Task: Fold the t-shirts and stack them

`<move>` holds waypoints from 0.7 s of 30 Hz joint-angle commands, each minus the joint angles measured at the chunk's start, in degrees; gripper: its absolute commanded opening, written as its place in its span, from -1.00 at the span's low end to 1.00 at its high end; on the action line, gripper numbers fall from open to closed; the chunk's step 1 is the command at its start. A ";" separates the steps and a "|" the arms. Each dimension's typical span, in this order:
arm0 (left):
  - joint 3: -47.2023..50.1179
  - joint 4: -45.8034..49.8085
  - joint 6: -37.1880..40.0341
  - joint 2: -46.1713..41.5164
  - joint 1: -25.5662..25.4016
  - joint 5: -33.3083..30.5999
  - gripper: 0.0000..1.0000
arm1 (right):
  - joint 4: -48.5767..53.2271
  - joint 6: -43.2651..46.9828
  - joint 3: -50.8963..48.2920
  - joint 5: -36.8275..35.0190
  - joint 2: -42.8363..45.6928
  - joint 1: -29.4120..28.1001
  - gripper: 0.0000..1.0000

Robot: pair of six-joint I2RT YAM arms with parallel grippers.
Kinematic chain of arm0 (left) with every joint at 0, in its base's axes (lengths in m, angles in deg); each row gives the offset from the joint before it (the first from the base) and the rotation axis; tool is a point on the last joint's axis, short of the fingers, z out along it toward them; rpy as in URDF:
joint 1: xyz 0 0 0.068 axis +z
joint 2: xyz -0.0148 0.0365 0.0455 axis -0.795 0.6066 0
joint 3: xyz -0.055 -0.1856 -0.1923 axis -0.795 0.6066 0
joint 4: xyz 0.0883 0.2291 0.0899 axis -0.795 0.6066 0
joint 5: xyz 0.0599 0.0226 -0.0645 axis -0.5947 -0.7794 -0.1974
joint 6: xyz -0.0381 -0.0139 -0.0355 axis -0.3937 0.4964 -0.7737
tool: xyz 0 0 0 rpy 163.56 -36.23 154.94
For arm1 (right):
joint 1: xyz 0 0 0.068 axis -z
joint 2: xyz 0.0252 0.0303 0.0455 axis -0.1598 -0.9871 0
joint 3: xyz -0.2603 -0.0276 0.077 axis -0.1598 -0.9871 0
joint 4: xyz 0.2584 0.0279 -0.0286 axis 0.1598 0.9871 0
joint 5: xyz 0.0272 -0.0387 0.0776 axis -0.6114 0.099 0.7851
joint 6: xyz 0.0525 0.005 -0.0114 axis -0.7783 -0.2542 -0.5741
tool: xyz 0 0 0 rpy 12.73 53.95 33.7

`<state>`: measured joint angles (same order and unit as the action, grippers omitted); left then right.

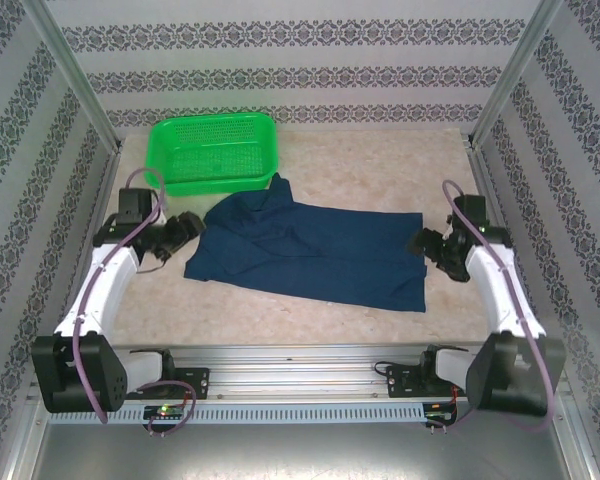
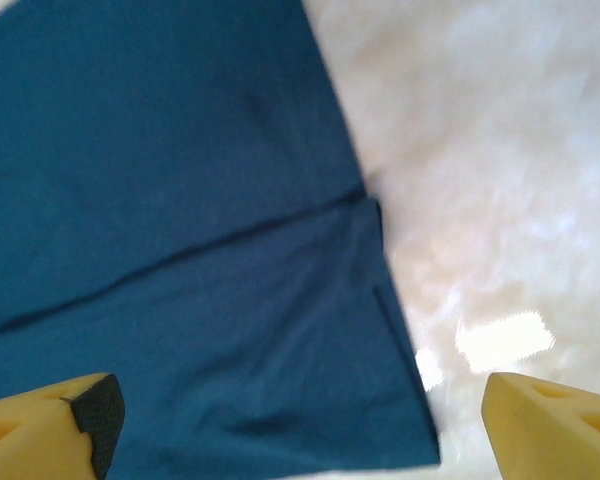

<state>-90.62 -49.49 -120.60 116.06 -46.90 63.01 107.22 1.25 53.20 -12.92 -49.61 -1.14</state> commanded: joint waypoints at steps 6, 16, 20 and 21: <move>3.84 -6.40 -4.43 12.11 0.61 2.27 0.12 | 3.93 -6.41 1.38 4.33 -7.58 -2.54 0.80; 3.84 -4.93 -0.95 18.79 0.75 -4.56 -0.47 | -1.77 -11.06 -0.16 2.56 -10.72 -7.82 0.76; 3.54 -3.69 0.67 18.13 0.74 -8.07 -0.59 | -5.68 -14.77 -3.34 1.89 -11.07 -8.44 0.76; 3.48 -3.14 1.12 18.15 0.74 -8.98 -0.60 | -6.40 -15.45 -4.01 1.54 -11.40 -8.53 0.76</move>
<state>-86.05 -54.85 -122.02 134.56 -46.55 58.40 103.42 -10.29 51.27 -10.12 -60.15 -9.36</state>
